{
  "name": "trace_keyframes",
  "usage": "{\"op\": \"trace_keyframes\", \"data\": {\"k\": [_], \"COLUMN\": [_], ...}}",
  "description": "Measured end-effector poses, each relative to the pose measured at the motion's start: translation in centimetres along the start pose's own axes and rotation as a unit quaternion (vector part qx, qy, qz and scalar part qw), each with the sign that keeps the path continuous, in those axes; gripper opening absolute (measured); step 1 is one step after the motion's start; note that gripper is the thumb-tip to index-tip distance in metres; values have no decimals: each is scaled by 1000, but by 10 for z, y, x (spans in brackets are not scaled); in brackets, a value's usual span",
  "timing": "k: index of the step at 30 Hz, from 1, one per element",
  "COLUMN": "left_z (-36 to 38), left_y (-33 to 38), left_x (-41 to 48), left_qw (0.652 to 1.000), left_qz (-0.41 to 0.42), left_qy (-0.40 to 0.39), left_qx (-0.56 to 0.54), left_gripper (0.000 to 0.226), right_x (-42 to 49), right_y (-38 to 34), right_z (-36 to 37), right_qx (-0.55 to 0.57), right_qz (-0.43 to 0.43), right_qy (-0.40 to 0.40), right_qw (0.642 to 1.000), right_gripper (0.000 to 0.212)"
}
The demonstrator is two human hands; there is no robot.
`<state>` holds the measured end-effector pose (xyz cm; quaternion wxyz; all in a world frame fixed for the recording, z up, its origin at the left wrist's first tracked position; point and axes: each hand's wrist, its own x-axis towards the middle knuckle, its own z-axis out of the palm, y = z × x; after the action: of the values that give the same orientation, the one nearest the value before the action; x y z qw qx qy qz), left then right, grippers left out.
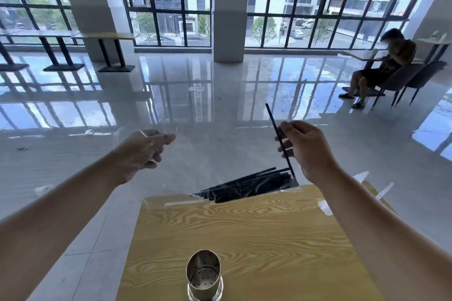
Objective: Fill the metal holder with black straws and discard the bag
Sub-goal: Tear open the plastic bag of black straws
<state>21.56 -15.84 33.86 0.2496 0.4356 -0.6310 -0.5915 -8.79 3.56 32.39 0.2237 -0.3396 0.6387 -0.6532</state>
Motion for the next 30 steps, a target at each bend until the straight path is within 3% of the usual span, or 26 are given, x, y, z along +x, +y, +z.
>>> {"op": "trace_keyframes", "data": {"k": [3, 6, 8, 10, 12, 15, 18, 20, 21, 23, 25, 26, 27, 30], "left_z": [2, 0, -4, -8, -15, -26, -32, -44, -48, -55, -39, -27, -17, 2], "left_y": [5, 8, 9, 10, 9, 6, 4, 3, 6, 10, 20, 24, 23, 19], "left_x": [-1, -5, -5, -7, -8, 1, 11, 19, 20, 26, 21, 19, 21, 16], "left_qw": [997, 996, 993, 993, 984, 961, 910, 845, 829, 850, 928, 952, 961, 937], "left_qz": [-22, -35, -17, -8, -6, 21, -27, -64, -63, -82, 18, 47, 51, 9], "left_qy": [28, 22, 13, -68, -176, -273, -391, -482, -496, -462, -363, -303, -269, -341], "left_qx": [69, 80, 112, 101, 20, -39, -134, -224, -248, -241, -79, -9, 25, -70], "left_gripper": [35, 36, 52, 59, 65, 85, 100, 85, 70, 50, 62, 76, 85, 74], "right_x": [0, 1, 2, 2, 3, 3, 3, 3, 4, 5, 4, 3, 2, 0], "right_y": [2, 2, 2, 1, 0, -3, -3, -4, -4, -3, -3, -3, -3, -3], "right_z": [-1, -2, -1, -1, 0, 3, 2, -1, -2, -3, 0, 2, 6, 16], "right_qx": [32, 73, 104, 125, 155, 181, 201, 198, 197, 198, 197, 193, 189, 183], "right_qz": [30, 58, 75, 84, 87, 89, 94, 98, 99, 101, 107, 109, 112, 126], "right_qy": [-7, -16, -20, -27, -32, -45, -47, -40, -38, -38, -52, -61, -69, -79], "right_qw": [999, 996, 992, 988, 984, 978, 974, 974, 975, 974, 973, 973, 973, 972], "right_gripper": [24, 24, 23, 22, 20, 21, 21, 19, 18, 18, 20, 21, 22, 23]}}
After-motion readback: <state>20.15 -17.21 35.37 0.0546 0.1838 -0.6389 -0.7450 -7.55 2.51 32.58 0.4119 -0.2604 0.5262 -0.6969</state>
